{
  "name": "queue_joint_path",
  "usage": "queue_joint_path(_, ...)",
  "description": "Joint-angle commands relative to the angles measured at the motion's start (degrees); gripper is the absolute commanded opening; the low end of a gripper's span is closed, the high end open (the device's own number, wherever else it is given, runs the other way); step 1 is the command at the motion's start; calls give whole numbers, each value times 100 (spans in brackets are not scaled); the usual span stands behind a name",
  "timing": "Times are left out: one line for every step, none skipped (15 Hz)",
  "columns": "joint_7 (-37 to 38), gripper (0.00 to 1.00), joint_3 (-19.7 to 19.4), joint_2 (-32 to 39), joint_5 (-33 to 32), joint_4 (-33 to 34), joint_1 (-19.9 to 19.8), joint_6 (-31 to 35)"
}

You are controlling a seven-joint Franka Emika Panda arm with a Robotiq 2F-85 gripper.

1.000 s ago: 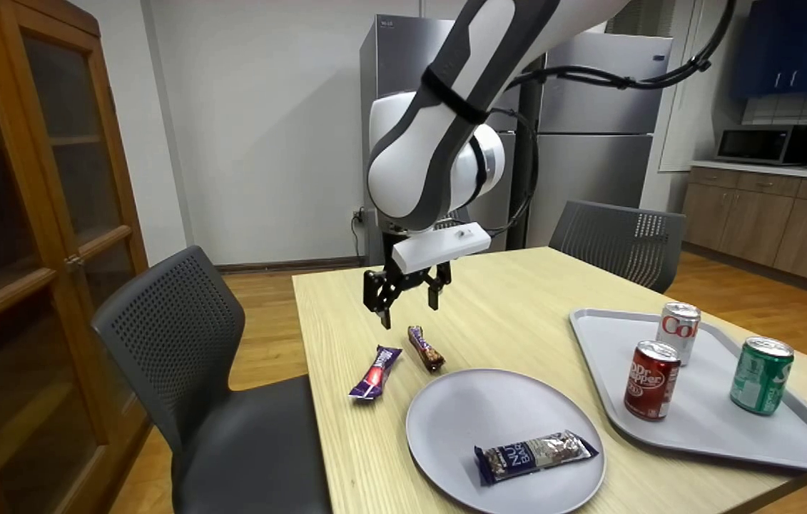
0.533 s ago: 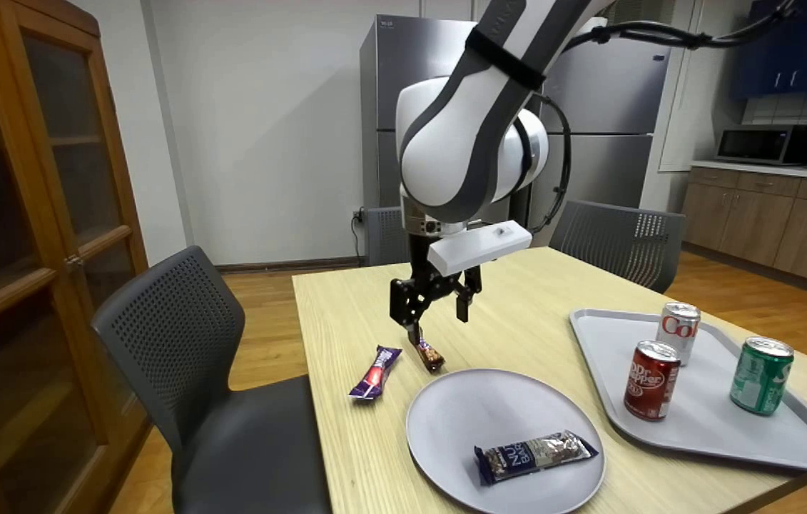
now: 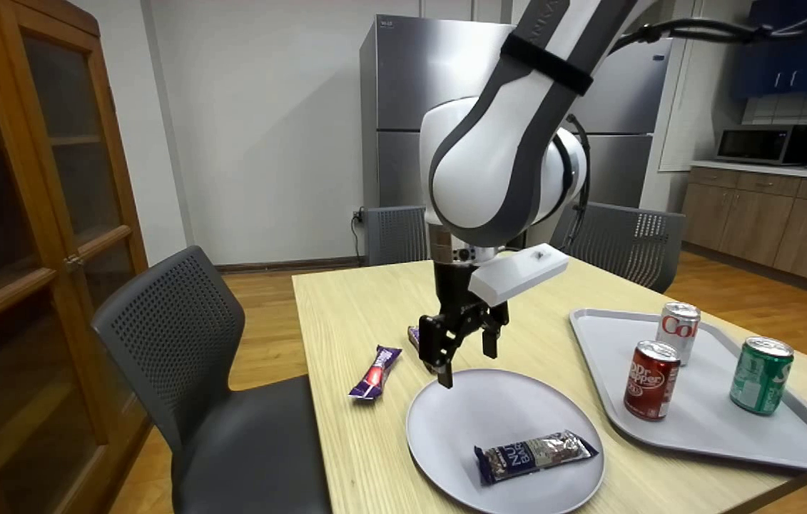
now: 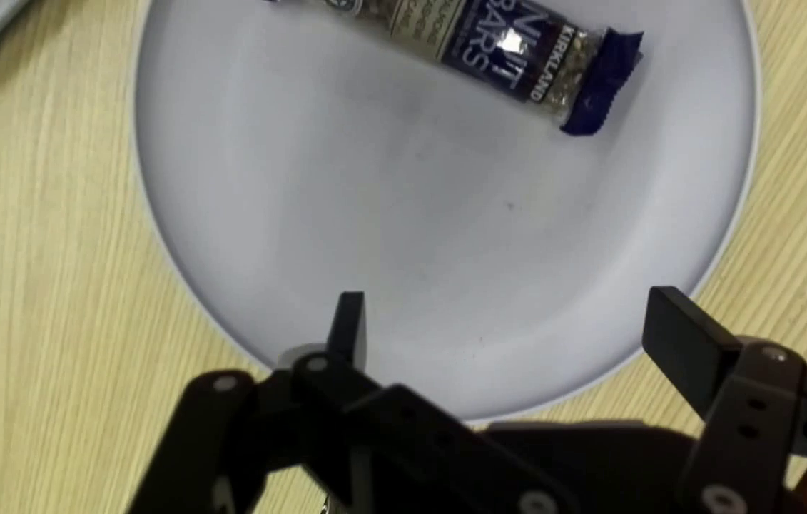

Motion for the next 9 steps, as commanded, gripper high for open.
queue_joint_path(-395, 100, 164, -198, 53, -404, -185, 109)
queue_joint_path(-438, 100, 152, -194, 13, -461, -177, 116)
queue_joint_path(-500, 100, 154, -188, 0, -507, -178, 114)
queue_joint_path(-544, 100, 147, -182, -27, -549, -167, 115)
queue_joint_path(-617, 100, 160, -175, -29, -585, -177, 118)
queue_joint_path(-691, 100, 159, -155, -58, -614, -172, 126)
queue_joint_path(-763, 100, 154, -137, -93, -640, -167, 143)
queue_joint_path(-825, 100, 136, -114, -156, -669, -152, 177)
queue_joint_path(-879, 100, 115, -97, -224, -693, -136, 213)
